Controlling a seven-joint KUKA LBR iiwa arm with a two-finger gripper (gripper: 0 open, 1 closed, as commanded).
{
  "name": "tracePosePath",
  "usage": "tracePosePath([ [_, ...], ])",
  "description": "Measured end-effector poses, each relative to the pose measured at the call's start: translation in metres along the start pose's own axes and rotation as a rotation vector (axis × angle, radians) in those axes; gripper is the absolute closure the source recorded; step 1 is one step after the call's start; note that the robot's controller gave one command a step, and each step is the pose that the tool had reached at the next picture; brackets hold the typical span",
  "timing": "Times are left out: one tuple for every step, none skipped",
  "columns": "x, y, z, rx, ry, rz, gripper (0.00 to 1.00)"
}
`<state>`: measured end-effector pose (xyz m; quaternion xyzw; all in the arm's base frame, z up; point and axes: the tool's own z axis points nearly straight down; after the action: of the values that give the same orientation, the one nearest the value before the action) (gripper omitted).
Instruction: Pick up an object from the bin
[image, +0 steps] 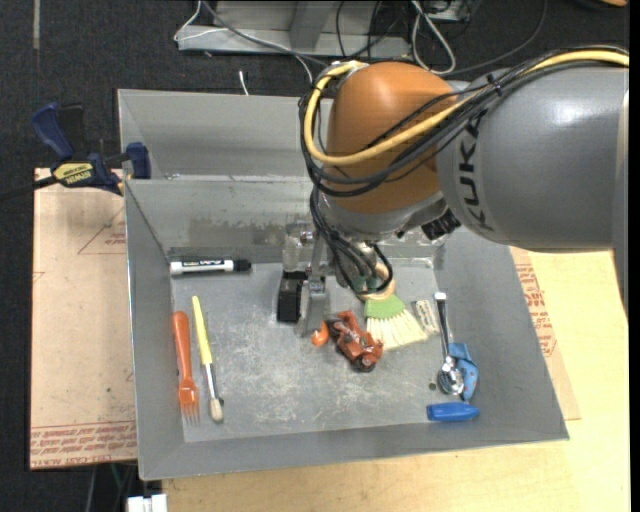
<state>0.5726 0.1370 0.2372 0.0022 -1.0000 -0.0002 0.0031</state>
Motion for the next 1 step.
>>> tracePosePath([
  [-0.0016,-0.0008,-0.0045,-0.001,-0.007,0.003,0.00],
])
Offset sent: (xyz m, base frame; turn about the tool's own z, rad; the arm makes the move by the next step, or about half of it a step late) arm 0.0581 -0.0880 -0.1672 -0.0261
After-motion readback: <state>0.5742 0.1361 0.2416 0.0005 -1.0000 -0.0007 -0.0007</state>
